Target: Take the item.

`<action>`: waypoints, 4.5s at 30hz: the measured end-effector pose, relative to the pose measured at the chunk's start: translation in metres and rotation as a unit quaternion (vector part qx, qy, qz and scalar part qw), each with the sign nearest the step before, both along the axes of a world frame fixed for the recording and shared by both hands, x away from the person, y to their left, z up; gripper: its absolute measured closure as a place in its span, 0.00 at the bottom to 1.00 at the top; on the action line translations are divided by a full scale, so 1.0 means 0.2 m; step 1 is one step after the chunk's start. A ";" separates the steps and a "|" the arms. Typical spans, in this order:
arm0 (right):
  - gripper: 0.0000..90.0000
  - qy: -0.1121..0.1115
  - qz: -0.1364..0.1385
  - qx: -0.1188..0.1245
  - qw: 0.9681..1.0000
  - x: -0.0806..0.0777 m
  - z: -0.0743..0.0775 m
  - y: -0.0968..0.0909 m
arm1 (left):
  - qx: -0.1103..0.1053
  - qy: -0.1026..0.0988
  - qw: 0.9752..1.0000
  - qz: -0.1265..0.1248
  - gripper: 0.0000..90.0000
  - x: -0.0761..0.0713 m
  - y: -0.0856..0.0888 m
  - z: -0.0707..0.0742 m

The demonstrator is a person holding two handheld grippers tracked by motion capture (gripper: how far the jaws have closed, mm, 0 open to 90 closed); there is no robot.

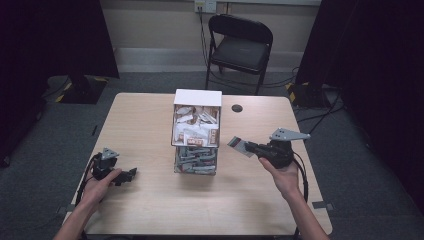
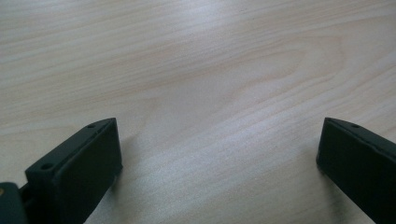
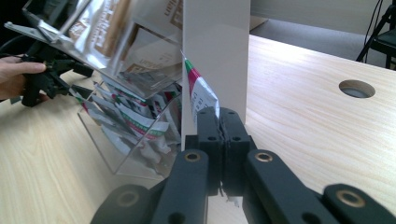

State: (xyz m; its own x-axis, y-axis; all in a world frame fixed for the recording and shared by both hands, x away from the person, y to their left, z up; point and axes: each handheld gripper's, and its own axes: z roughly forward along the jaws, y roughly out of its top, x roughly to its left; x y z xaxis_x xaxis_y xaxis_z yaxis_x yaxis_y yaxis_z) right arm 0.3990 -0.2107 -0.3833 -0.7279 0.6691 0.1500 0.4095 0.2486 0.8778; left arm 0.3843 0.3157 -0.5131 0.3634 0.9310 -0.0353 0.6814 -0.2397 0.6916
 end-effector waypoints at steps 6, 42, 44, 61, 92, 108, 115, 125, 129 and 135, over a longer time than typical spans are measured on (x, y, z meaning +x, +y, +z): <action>0.99 0.008 -0.002 -0.003 1.000 0.06 -0.03 0.03 | 0.000 0.000 1.000 0.000 0.00 0.00 0.00 0.00; 0.99 0.091 -0.035 -0.047 0.994 0.37 -0.34 0.09 | 0.000 0.000 1.000 0.000 0.00 0.00 0.00 0.00; 0.99 0.093 -0.031 -0.045 0.994 0.38 -0.35 0.10 | 0.000 0.000 1.000 0.000 0.00 0.00 0.00 0.00; 0.87 0.109 -0.063 -0.056 0.991 0.45 -0.49 0.12 | 0.000 0.000 1.000 0.000 0.00 0.00 0.00 0.00; 0.33 0.116 -0.080 -0.057 0.988 0.51 -0.59 0.14 | 0.000 0.000 1.000 -0.001 0.00 0.00 0.00 0.00; 0.17 0.116 -0.109 -0.048 0.986 0.49 -0.51 0.08 | 0.000 0.000 1.000 0.000 0.00 0.00 0.00 0.00; 0.17 0.109 -0.117 -0.046 0.986 0.45 -0.44 0.04 | 0.000 0.000 1.000 0.000 0.00 0.00 0.00 0.00; 0.20 0.090 -0.132 -0.052 0.986 0.35 -0.36 0.00 | 0.000 0.000 1.000 0.000 0.00 0.00 0.00 0.00; 0.21 0.087 -0.131 -0.054 0.986 0.31 -0.31 -0.03 | 0.000 0.000 1.000 0.000 0.00 0.00 0.00 0.00; 0.19 0.069 -0.147 -0.061 0.985 0.22 -0.26 -0.07 | 0.000 0.000 1.000 0.000 0.00 0.00 0.00 0.00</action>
